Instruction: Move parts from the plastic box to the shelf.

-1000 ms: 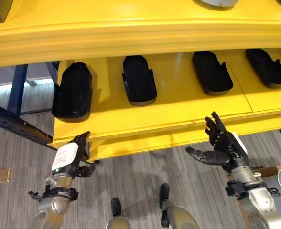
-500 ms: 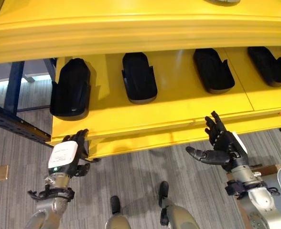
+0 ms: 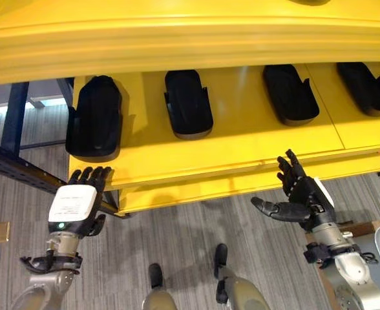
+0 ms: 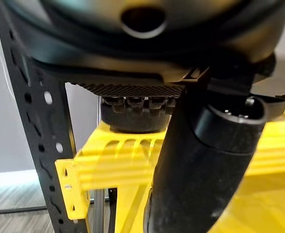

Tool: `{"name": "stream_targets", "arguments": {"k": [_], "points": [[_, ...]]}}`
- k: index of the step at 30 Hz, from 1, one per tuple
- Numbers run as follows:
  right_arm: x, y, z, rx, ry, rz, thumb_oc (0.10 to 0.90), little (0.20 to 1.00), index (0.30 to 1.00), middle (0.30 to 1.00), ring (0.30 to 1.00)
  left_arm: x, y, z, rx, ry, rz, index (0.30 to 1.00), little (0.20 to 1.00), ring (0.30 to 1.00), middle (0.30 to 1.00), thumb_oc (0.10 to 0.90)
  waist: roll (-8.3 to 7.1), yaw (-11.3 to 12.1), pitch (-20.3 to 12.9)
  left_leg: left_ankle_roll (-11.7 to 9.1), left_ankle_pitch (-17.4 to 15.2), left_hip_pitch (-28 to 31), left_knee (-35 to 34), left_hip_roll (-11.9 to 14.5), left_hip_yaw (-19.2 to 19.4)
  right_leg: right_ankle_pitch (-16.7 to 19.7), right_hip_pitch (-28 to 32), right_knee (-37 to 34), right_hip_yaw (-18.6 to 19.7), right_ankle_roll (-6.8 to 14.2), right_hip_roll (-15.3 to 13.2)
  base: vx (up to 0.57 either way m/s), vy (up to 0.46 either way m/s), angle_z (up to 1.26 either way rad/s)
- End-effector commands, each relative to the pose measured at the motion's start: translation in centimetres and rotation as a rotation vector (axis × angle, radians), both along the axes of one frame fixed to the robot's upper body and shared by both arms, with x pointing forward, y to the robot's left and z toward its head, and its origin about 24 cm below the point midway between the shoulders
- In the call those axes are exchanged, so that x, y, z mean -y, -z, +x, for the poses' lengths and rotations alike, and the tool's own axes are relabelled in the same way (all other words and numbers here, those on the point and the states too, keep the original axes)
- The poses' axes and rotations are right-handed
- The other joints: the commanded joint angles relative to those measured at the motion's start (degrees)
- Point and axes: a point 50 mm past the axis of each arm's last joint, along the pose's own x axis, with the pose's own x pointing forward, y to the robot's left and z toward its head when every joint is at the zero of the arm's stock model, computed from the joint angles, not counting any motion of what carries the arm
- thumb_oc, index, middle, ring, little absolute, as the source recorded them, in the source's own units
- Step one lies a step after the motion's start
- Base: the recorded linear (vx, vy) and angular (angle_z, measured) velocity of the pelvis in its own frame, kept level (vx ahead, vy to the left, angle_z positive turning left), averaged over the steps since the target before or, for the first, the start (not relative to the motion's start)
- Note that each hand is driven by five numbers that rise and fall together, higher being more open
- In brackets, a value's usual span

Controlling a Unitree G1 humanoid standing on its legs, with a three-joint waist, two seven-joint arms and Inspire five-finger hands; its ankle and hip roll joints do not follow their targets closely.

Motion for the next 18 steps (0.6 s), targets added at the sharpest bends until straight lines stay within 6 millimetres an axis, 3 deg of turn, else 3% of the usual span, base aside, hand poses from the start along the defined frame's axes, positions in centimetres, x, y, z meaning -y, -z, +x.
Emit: {"name": "stream_targets", "arguments": {"k": [1, 18], "points": [[-0.6, -5.3, 0.4, 0.301, -0.026, 0.0, 0.9, 1.0, 1.0, 1.0, 1.0, -2.3, -4.7, 1.1, 0.185, -0.029, 0.124, 1.0, 1.0, 1.0, 1.0, 0.9, -2.2, -0.6, -1.3, 0.0, 0.5, 1.8, -0.4, 1.2, -0.9, -6.1, 7.0, 0.7, -0.4, 3.7, -2.7, 0.0, 0.0, 0.0], [-0.8, -5.4, 0.5, 0.305, -0.031, -0.005, 0.9, 1.0, 1.0, 1.0, 1.0, -2.7, -3.1, 1.7, 0.137, -0.065, 0.093, 1.0, 1.0, 1.0, 1.0, 0.9, -2.18, -0.8, -0.9, 0.2, 0.6, 1.7, -0.4, 0.8, -1.0, -5.9, 6.7, 1.0, -0.2, 3.7, -3.1, 0.0, 0.0, 0.0]]}}
